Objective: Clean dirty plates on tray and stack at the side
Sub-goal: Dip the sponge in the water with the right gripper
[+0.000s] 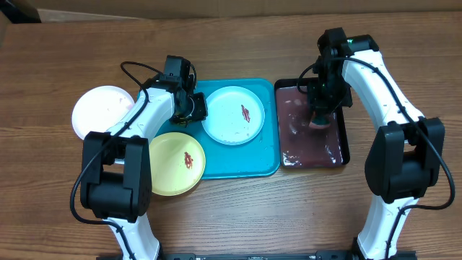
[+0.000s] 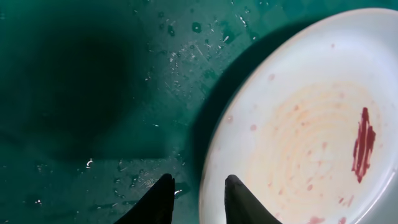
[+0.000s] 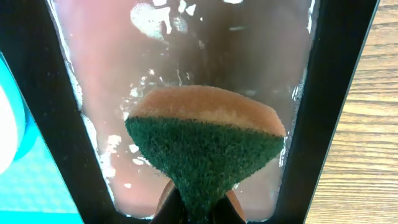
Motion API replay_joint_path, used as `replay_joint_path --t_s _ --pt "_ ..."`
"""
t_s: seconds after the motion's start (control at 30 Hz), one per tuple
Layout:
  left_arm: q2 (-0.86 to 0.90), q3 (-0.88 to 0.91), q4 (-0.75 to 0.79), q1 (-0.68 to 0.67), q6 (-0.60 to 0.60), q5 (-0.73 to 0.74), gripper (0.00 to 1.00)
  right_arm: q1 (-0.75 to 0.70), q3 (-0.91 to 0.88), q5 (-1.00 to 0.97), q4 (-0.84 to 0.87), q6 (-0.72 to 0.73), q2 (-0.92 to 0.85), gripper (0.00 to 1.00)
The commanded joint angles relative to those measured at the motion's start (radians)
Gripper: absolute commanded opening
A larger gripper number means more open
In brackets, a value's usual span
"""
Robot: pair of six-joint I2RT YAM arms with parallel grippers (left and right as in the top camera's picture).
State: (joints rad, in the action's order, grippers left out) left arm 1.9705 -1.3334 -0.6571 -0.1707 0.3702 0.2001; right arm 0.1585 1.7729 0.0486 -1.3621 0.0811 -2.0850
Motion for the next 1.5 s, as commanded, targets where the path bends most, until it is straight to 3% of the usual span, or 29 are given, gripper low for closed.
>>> replay_joint_path --t_s 0.0,0.33,0.47,0.67,0.8,0.97,1.3,1.47 --pt "0.004 0.005 0.003 -0.009 -0.007 -0.024 0.27 0.000 -0.008 0.010 0.008 0.002 0.031 0.04" --pt "0.004 0.033 0.040 -0.045 0.004 -0.028 0.22 0.000 -0.027 0.013 0.039 0.008 0.031 0.04" --pt "0.004 0.035 0.042 -0.046 0.004 -0.035 0.08 0.000 -0.043 0.027 0.051 0.023 0.031 0.04" --pt "0.005 0.036 0.040 -0.046 0.004 -0.053 0.04 0.000 -0.097 0.023 0.084 0.023 0.031 0.04" --pt "0.004 0.037 0.035 -0.046 0.004 -0.053 0.05 0.000 -0.100 0.004 0.097 0.020 0.033 0.04" --pt "0.004 0.038 0.034 -0.046 0.004 -0.053 0.18 0.001 -0.070 0.005 0.085 0.020 0.052 0.04" --pt "0.004 0.051 0.041 -0.047 0.004 -0.050 0.05 0.001 -0.069 0.004 0.097 0.019 0.069 0.04" --pt "0.004 0.051 0.033 -0.047 0.004 -0.042 0.04 0.004 -0.062 0.005 0.079 0.031 0.076 0.04"
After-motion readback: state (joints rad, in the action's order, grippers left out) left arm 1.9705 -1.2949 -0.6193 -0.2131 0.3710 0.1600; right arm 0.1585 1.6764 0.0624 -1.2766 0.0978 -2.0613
